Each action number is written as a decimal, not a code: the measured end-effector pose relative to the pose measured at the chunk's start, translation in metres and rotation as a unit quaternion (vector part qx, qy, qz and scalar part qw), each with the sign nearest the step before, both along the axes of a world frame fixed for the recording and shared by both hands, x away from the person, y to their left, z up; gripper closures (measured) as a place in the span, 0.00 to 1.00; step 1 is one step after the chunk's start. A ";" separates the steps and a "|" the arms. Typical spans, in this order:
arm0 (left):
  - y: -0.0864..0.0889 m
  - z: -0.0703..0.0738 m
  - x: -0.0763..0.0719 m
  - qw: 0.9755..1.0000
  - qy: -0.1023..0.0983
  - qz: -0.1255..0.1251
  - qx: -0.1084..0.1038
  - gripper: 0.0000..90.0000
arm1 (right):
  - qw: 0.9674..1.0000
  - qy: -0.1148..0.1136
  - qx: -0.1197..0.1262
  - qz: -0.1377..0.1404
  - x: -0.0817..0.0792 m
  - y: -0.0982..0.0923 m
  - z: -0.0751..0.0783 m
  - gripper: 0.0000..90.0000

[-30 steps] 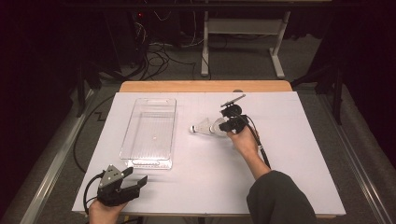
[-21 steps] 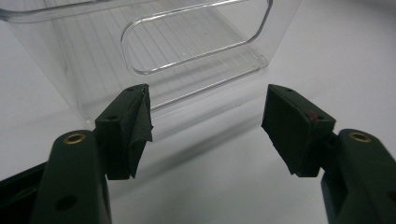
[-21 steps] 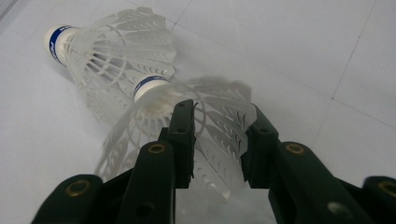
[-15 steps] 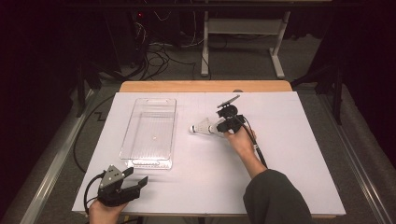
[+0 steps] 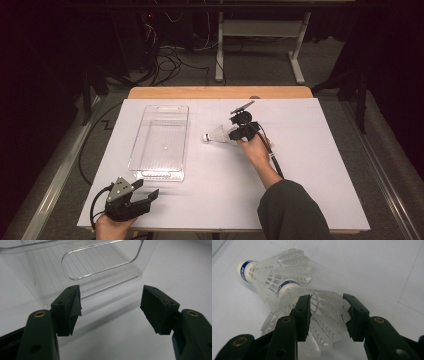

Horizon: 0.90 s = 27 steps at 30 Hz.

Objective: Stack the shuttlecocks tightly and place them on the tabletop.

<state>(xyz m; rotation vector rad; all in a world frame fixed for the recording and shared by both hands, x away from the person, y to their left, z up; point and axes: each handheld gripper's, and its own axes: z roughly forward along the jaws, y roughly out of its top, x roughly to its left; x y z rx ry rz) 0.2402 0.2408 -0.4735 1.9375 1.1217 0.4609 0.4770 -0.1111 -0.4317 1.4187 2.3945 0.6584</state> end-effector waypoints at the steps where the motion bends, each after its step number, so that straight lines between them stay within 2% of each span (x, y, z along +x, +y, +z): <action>1: 0.000 0.000 0.000 1.000 0.000 0.000 0.000 0.38 | 1.000 -0.001 -0.002 0.001 0.001 0.001 0.000 0.66; 10: 0.000 0.000 -0.001 1.000 -0.001 -0.001 0.001 0.38 | 1.000 -0.001 0.003 -0.002 0.007 0.006 -0.002 0.64; 18: 0.000 0.000 -0.001 1.000 -0.001 -0.002 0.002 0.38 | 1.000 0.006 0.011 -0.011 0.010 0.001 -0.002 0.56; 27: 0.000 0.000 -0.001 1.000 0.000 -0.001 0.002 0.38 | 1.000 0.008 0.013 -0.017 0.009 -0.006 0.003 0.57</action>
